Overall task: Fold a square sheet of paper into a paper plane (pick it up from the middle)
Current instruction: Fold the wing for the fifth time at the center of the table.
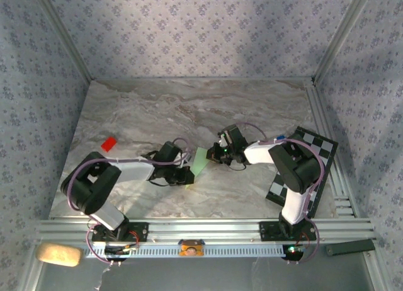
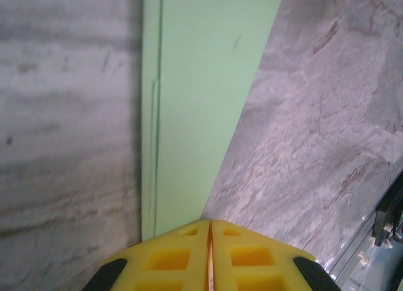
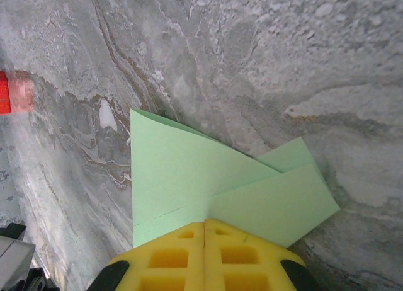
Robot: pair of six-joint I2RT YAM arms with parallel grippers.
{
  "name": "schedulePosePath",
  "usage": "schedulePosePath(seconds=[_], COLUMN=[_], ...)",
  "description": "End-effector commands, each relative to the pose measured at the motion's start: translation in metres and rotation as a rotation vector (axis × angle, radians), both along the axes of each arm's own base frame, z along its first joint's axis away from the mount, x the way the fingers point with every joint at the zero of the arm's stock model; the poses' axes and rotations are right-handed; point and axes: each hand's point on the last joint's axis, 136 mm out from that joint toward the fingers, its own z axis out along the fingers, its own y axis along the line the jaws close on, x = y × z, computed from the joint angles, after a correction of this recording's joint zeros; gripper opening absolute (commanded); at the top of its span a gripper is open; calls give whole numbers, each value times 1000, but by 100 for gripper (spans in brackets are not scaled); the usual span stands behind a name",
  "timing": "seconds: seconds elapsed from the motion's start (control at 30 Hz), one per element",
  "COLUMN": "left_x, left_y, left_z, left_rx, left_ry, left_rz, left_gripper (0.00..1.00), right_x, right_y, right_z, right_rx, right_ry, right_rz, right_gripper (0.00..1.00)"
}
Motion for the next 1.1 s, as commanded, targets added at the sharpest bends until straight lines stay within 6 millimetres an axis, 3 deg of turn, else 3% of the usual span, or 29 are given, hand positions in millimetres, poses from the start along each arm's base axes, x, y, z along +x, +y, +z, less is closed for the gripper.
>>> schedulePosePath(seconds=[0.0, 0.17, 0.33, 0.53, 0.63, 0.83, 1.07], left_x=[-37, -36, -13, 22, 39, 61, 68], left_y=[31, 38, 46, 47, 41, 22, 9], left_z=[-21, -11, 12, 41, 49, 46, 28], left_rx=[120, 131, 144, 76, 54, 28, 0], left_ry=[110, 64, -82, -163, -163, -121, -76], left_rz=[-22, -7, 62, 148, 159, 147, 128], left_gripper=[9, 6, 1, 2, 6, 17, 19], right_x=[-15, -13, -7, 6, 9, 8, -8], right_y=[-39, -34, -24, -2, 7, -6, -22], right_z=[-41, -38, -31, 2, 22, 39, 41], right_rx=[-165, -143, -121, -54, -28, -64, -53], right_ry=[100, 92, 76, -11, -65, -117, -109], right_rz=[-80, -65, -28, 59, 91, 33, -23], right_gripper=[1, 1, 2, 5, 12, 17, 22])
